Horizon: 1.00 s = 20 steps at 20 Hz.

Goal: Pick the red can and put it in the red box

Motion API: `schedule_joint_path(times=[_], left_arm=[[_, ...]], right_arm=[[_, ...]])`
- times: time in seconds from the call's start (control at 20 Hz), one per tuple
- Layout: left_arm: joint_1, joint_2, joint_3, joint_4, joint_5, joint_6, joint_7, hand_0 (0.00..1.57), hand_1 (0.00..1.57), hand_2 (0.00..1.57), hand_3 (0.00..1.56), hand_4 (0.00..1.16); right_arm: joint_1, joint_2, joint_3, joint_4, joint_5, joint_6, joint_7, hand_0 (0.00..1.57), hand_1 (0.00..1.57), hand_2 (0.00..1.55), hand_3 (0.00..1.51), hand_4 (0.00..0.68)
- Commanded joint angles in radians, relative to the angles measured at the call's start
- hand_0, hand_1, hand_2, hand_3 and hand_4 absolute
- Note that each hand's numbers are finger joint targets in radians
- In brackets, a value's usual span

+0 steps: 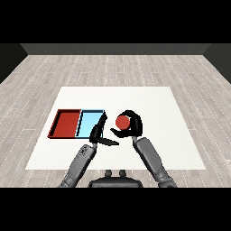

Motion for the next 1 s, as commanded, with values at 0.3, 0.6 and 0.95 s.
schedule_joint_path(times=[0.3,0.6,0.95], left_arm=[[-0.001,0.0,-0.075,0.028,0.051,0.053,0.004,0.0,0.0,0.0,0.0,0.0],[-0.076,0.0,-0.103,0.142,0.121,0.071,-0.084,0.0,0.0,0.0,0.0,0.0],[-0.112,0.018,-0.004,0.167,0.151,-0.015,-0.062,0.0,0.0,0.0,0.0,0.0]], right_arm=[[0.001,0.001,0.063,-0.058,0.002,-0.032,0.027,1.47,1.47,1.44,1.39,0.675],[-0.025,0.001,0.103,-0.034,-0.04,-0.071,0.015,1.46,1.46,1.44,1.4,0.654],[-0.055,0.001,0.189,0.011,-0.128,-0.123,-0.053,1.51,1.51,1.45,1.42,0.652]])
